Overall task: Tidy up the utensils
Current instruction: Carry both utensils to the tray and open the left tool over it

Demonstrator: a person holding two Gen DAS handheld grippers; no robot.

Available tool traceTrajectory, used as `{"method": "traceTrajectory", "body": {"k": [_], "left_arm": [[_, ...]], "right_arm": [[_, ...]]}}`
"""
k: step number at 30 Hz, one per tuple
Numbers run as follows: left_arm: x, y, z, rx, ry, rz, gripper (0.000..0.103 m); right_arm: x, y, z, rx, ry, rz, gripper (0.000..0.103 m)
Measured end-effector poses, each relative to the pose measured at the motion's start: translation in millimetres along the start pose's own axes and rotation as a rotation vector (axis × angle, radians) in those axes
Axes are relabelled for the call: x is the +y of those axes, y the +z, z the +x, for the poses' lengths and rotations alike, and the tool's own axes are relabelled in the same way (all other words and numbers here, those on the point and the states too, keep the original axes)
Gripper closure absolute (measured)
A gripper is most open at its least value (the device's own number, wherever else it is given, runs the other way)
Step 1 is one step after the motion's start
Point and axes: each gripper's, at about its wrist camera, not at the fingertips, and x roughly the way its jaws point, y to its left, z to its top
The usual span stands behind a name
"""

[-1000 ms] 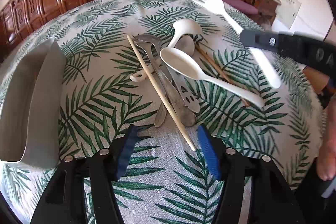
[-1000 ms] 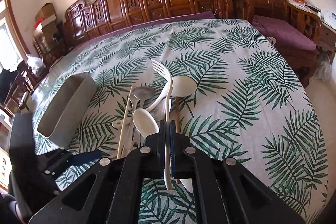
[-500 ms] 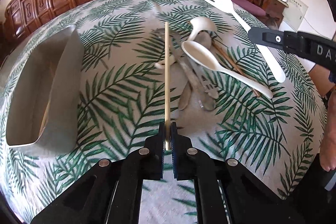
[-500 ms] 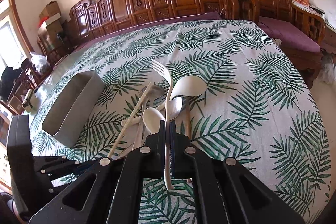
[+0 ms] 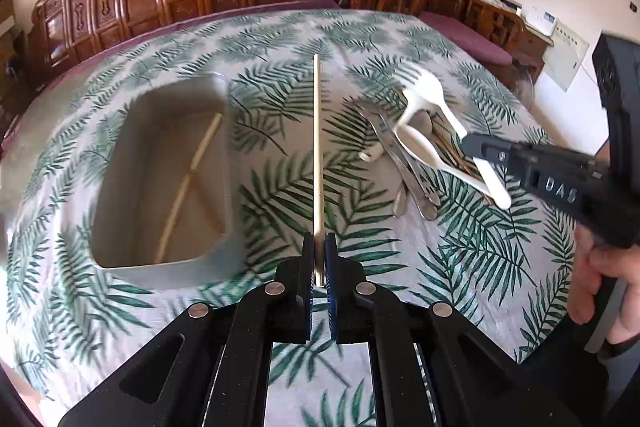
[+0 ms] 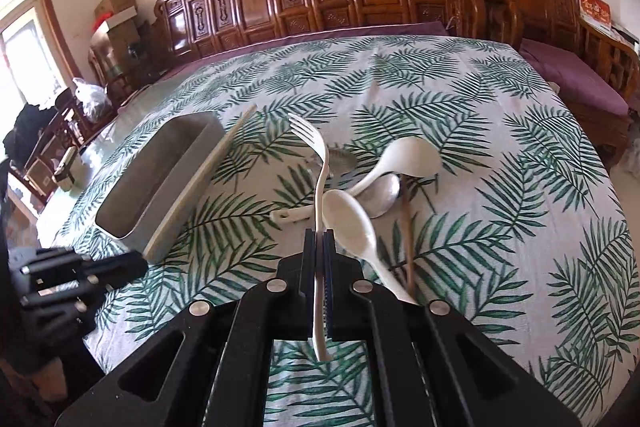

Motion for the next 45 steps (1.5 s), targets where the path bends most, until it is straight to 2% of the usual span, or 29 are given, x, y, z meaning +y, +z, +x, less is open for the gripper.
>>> {"method": "traceTrajectory", "body": {"k": [9,16,26,35,45], "left_arm": [[36.4,2.6,-28.2,-0.036,0.036,-0.025,0.099],[70.6,3.8,-32.4,-0.032,0.063,-0.063,0.099],[114.4,3.7,-9.9,0.046,0.054,-0.161,0.099],[124.8,10.1,9.2,0.097,0.054,-0.149,0.098],[133.9,14.5,4.5,0.081,0.043,-0.131,0.098]], "right_arm": [[19.5,-1.4,-6.7,-0.015,0.024,-0.033,0.098],[38.8,3.5,-8.9,-0.016,0.022,-0.08,0.098],[83.6,21.4,-12.7,-0.032,0.061,-0.136,0.098],[118.9,31.4,-9.1,-0.02,0.074,-0.167,0.098],[140.0,37.8,-0.3,0.003,0.071,-0.191,0.098]]}}
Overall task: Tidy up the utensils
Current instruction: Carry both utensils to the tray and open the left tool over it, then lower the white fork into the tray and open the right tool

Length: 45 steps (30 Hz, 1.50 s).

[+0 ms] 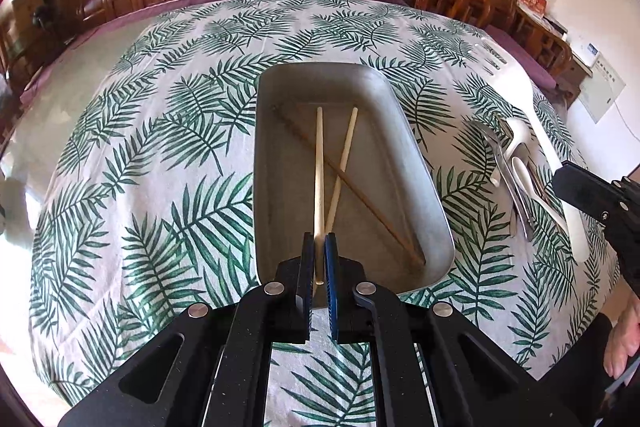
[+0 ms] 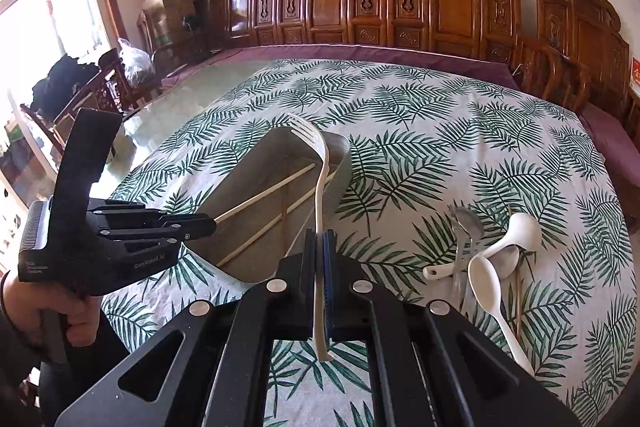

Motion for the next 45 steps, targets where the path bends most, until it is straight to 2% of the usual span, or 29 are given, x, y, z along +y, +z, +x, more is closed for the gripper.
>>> {"method": "traceTrajectory", "body": {"k": [12,14,19,24,27,29,34,38,45], "left_arm": [[5.3,7.5,6.0,-0.002,0.001,0.002,0.096],[6.7,10.1,5.2,-0.006,0.0,-0.008,0.086],[11.7,12.9,-9.5,-0.036,-0.004,-0.009,0.078],[24.6,11.3,-33.6,-0.077,0.016,0.005,0.064],[35.8,9.1,-49.5,-0.107,0.023,0.005,0.053],[41.6,7.5,-57.5,-0.128,0.037,0.011,0.033],[56.1,3.4,-68.0,-0.175,0.049,-0.014,0.016],[65.7,-1.0,-70.5,-0.193,0.039,-0.05,0.009],[70.2,-3.6,-71.5,-0.199,0.035,-0.06,0.008]], "right_arm": [[11.3,4.9,10.3,0.021,-0.005,-0.003,0.098],[11.7,5.8,13.7,0.025,-0.003,0.003,0.098],[15.5,12.7,21.8,0.03,0.011,0.006,0.098],[23.8,20.8,34.9,0.037,0.049,0.028,0.098],[26.8,24.4,49.0,0.053,0.07,0.048,0.098],[29.2,27.1,58.9,0.065,0.083,0.063,0.098],[33.3,33.9,82.2,0.093,0.118,0.107,0.098],[37.6,37.5,103.2,0.12,0.136,0.119,0.098],[40.4,32.1,134.1,0.168,0.152,0.12,0.098]]}}
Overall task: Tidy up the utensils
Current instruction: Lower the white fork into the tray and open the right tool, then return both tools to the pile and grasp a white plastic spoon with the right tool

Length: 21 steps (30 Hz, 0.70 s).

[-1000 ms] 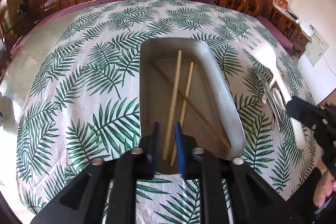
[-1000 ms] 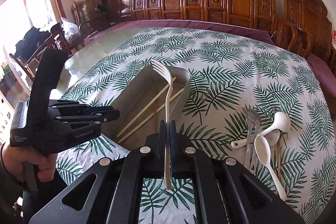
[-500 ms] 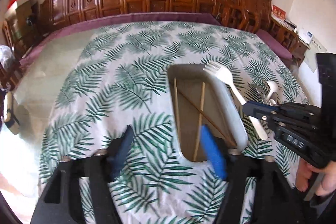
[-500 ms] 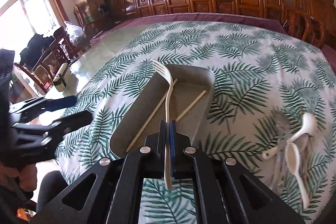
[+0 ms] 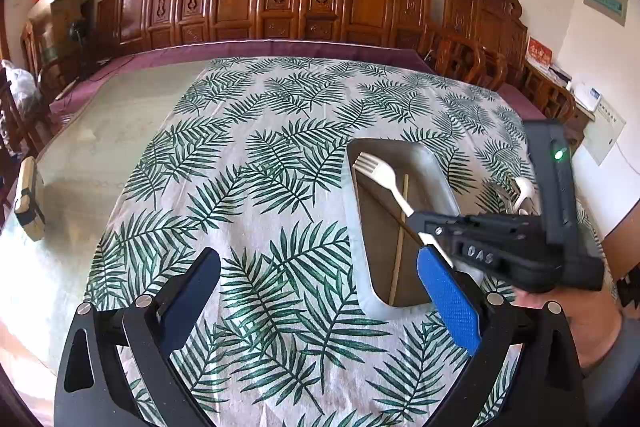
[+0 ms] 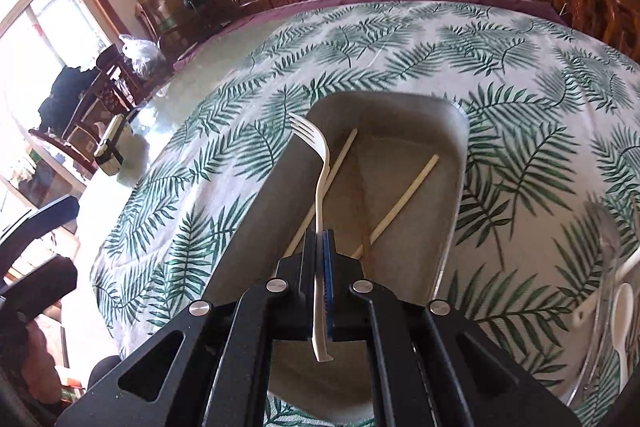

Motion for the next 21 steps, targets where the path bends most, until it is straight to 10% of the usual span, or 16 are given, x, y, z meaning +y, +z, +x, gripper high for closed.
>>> {"method": "traceTrajectory", "body": {"k": [9,21], "left_arm": [[-1.7,-3.0,1.5,0.002,0.01,0.03,0.008],[-57.9,3.0,-34.3,-0.076,-0.025,0.123,0.008]], "right_arm": [[-1.2,-8.4,-8.6,-0.006,0.001,-0.037,0.095],[-44.7,-48.4,-153.4,-0.151,-0.124,-0.144,0.085]]}}
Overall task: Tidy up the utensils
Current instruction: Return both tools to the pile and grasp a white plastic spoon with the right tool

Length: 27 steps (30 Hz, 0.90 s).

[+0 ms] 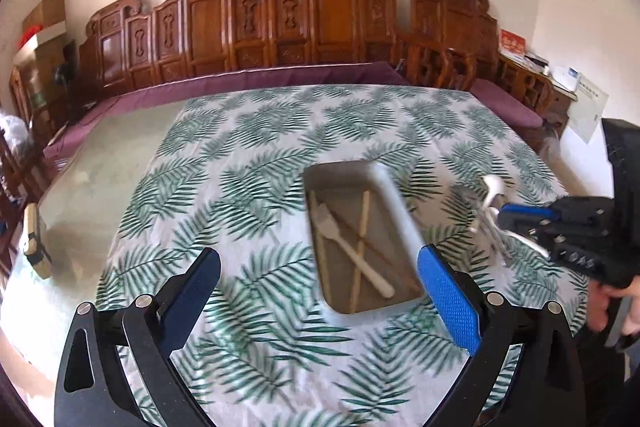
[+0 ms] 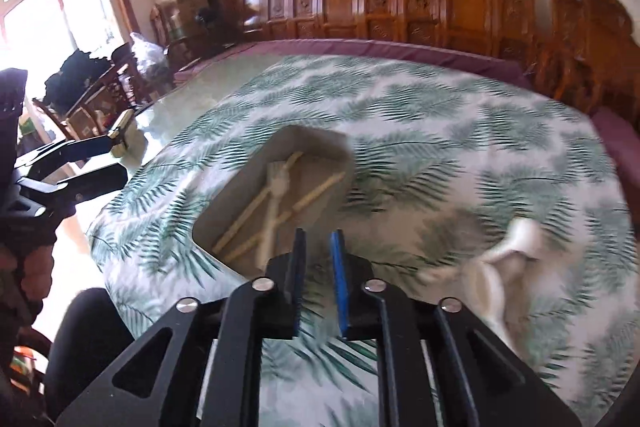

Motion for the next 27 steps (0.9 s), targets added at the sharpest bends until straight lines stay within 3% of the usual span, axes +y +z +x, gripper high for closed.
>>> {"method": "traceTrajectory", "body": {"k": [6,14,27], "left_arm": [[-41.0,-0.5,2.8,0.008,-0.055,0.004,0.008],[-93.0,-11.9,31.7,0.071,-0.091,0.013,0.008],[-158.6,-6.2,77.4,0.113,-0.14,0.111,0.008]], "right_arm": [[-58.0,-33.7,-41.4,0.006,-0.107,0.001,0.081],[-129.0,-86.4,-36.4,0.055,-0.149,0.087,0.075],[-154.5,-112.6,5.6,0.157,-0.118,0.078,0.075]]}}
